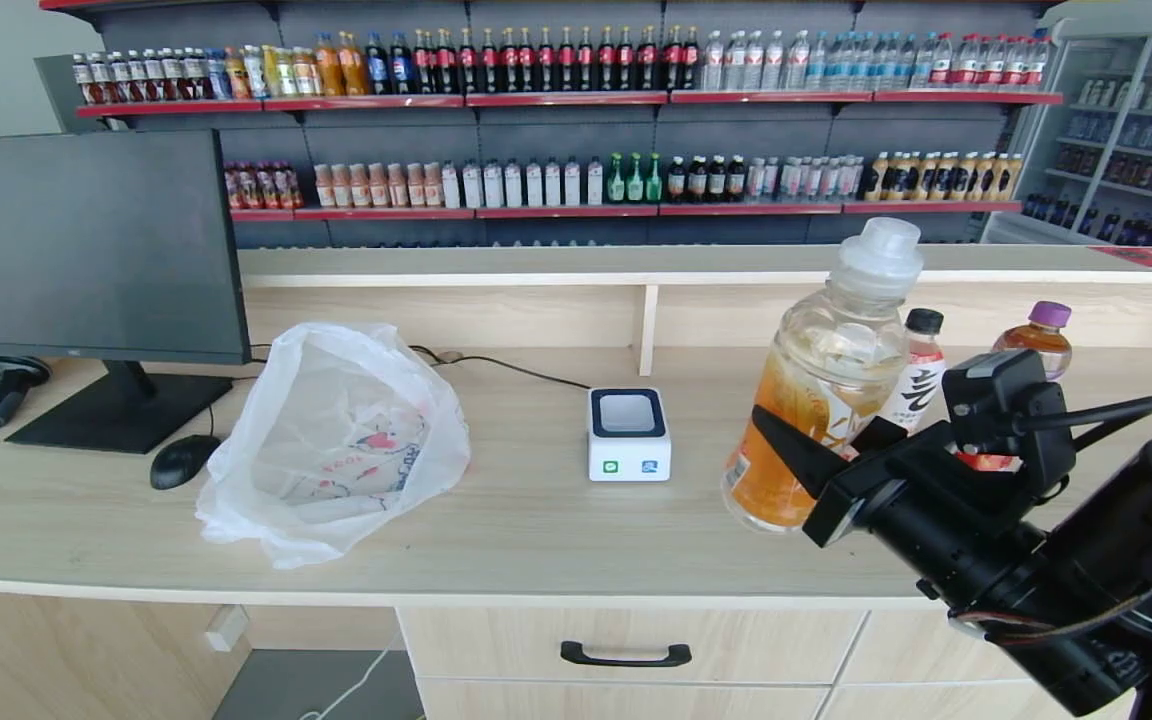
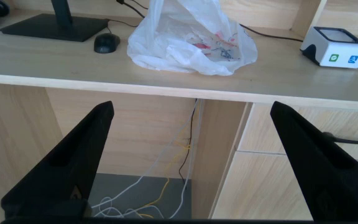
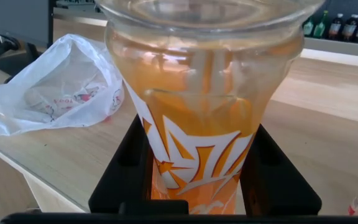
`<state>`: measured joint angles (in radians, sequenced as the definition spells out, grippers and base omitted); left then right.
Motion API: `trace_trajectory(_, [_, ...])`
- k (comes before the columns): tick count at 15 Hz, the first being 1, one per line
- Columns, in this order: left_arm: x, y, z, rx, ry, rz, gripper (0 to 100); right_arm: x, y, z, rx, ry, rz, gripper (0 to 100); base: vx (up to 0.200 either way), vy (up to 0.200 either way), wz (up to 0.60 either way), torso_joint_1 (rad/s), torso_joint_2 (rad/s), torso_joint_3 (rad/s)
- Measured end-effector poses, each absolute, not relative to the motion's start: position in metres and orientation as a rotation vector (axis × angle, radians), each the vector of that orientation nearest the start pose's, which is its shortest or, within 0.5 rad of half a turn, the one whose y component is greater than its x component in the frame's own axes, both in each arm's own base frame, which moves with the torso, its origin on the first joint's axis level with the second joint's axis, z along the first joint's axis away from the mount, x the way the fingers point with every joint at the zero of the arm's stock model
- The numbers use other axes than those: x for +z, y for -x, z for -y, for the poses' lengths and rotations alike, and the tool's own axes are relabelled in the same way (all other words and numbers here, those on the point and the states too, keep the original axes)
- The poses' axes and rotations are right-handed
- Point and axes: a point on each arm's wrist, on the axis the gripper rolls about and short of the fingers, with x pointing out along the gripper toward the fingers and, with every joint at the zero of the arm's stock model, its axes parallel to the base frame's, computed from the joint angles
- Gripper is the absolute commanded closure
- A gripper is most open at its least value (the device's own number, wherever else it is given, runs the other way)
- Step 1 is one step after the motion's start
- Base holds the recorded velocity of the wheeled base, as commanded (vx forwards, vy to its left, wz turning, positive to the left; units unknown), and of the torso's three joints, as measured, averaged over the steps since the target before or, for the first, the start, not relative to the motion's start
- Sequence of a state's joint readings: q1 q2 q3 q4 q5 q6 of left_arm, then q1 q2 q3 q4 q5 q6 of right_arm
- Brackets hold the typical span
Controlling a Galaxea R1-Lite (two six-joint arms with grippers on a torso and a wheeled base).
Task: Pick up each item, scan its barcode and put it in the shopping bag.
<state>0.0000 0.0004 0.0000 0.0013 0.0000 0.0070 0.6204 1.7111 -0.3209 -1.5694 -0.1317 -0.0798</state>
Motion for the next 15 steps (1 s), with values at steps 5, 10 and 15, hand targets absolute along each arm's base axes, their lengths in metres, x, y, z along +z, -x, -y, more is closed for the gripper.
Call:
trace_trajectory(5, [0.0753, 0.0228, 0.0000, 0.000, -0.006, -0.002, 0, 0.1592, -0.2016, -0.1405, 0.480, 0.007, 0.197, 100, 0.000, 0.000, 0.00, 0.000, 0.00, 0.000])
trace_trajectory(10, [0.0754, 0.0228, 0.0000, 0.000, -0.004, -0.002, 0, 0.1615, -0.1994, -0.1393, 0.482, 0.003, 0.204, 100, 0.000, 0.000, 0.00, 0.000, 0.00, 0.000])
trace_trajectory(15, [0.0753, 0.0228, 0.0000, 0.002, -0.003, -0.002, 0, 0.1646, -0.1995, -0.1391, 0.480, -0.006, 0.215, 100, 0.000, 0.120, 0.00, 0.001, 0.00, 0.003])
